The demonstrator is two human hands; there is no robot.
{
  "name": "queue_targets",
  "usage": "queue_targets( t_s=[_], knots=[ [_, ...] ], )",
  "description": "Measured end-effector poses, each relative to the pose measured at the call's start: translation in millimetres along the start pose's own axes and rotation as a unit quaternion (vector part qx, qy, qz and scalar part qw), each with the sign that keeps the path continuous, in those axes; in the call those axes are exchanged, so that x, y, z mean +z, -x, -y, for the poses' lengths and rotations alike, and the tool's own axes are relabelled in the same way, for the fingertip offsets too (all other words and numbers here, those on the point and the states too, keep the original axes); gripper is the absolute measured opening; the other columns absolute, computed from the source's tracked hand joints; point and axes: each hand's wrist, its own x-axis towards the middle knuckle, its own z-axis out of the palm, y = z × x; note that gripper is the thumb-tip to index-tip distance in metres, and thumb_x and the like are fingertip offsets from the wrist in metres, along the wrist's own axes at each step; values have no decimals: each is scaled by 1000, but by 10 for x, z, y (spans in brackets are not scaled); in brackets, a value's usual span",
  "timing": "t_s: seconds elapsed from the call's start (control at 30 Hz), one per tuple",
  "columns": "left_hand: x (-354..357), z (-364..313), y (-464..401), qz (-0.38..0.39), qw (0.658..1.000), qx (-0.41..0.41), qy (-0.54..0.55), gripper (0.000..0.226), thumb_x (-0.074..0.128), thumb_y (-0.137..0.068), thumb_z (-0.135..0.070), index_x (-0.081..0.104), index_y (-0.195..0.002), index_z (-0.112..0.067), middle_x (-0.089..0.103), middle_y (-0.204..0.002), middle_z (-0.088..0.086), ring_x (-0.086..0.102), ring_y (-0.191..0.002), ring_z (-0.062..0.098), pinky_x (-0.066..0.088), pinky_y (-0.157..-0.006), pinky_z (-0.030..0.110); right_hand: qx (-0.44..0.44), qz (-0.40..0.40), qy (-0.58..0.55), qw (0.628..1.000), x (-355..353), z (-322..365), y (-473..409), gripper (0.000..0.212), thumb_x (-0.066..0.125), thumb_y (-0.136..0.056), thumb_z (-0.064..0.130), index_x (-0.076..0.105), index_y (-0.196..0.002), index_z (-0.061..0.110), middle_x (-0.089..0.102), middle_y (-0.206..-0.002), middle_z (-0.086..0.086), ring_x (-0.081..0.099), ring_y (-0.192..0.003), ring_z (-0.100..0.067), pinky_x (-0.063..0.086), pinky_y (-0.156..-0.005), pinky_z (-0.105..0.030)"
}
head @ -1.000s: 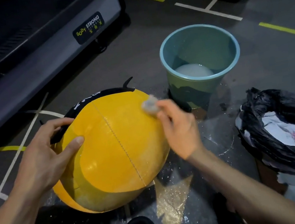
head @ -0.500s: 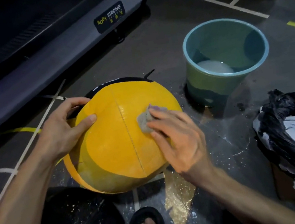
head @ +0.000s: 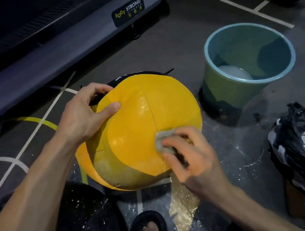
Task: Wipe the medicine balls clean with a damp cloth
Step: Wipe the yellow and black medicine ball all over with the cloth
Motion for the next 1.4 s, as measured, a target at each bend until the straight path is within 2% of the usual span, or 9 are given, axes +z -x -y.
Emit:
queue_targets(
  t_s=[0.2, 0.37, 0.5, 0.6, 0.87, 1.07, 1.17, 1.27, 1.4],
  knots=[
    [51, 12, 52, -19, 1000, -2, 15, 51, 75, -75, -73, 63, -118, -49, 59, -126, -15, 55, -121, 12, 49, -98, 48, 253, -96, -20, 963, -292, -821, -266, 17, 69, -95, 24, 70, -111, 19, 61, -103, -5, 61, -90, -10, 54, -82, -36],
    [67, -59, 72, -17, 999, -13, 29, 52, 69, -73, -81, 67, -116, -51, 59, -121, -17, 52, -112, -1, 43, -88, 38, 300, -100, -60, 947, -322, -755, -333, 18, 70, -95, 28, 70, -113, 24, 66, -105, -6, 64, -92, -12, 56, -86, -43],
    [53, -84, 99, -20, 999, -21, 19, 51, 69, -74, -76, 69, -118, -51, 60, -118, -18, 53, -117, 8, 45, -94, 42, 123, -68, -14, 990, -153, -10, -252, 17, 70, -96, 23, 72, -112, 17, 62, -103, 0, 59, -85, -2, 48, -71, -10],
    [13, -76, 124, -9, 999, -24, 20, 43, 66, -80, -76, 69, -118, -56, 61, -115, -20, 55, -116, 9, 48, -97, 48, -53, 49, 32, 997, -65, 228, -220, 15, 72, -94, 19, 72, -108, 12, 62, -102, -5, 60, -84, -19, 54, -65, -30],
    [14, -209, 202, 55, 998, -9, 21, 34, 44, -107, -49, 61, -136, -49, 55, -138, -28, 45, -126, 0, 38, -101, 33, 55, -35, 56, 996, -298, 13, -975, 12, 65, -99, 17, 70, -109, 16, 65, -109, 2, 58, -97, -13, 46, -82, -26],
    [-38, -125, 165, 74, 997, -11, 29, 38, 36, -108, -55, 58, -139, -51, 55, -139, -32, 49, -129, -4, 39, -105, 28, -153, 278, -1, 948, -83, 569, -211, 39, 67, -83, -3, 63, -110, 24, 64, -104, 10, 55, -92, -13, 53, -69, -36],
    [-28, -68, 201, 104, 985, -36, 135, 46, 29, -107, -62, 55, -142, -48, 56, -141, -32, 46, -137, -4, 30, -121, 41, -20, 152, -107, 982, -475, 456, -486, 18, 63, -101, 6, 66, -111, 21, 68, -101, 18, 65, -91, 1, 54, -72, -21],
    [-38, -150, 211, 107, 980, -49, 159, 53, 19, -107, -60, 51, -147, -45, 57, -137, -35, 39, -141, -5, 22, -121, 38, 47, -3, 7, 999, -718, 170, -979, 11, 59, -104, 19, 65, -113, 17, 66, -98, 10, 62, -83, -5, 53, -73, -32],
    [18, -244, 150, 136, 977, -37, 157, 56, 17, -108, -58, 46, -152, -40, 52, -145, -31, 36, -141, -9, 21, -110, 24, 15, 18, 49, 999, -260, 188, -779, 12, 58, -102, 11, 67, -110, 15, 68, -109, 3, 60, -100, -13, 49, -87, -38]
  ],
)
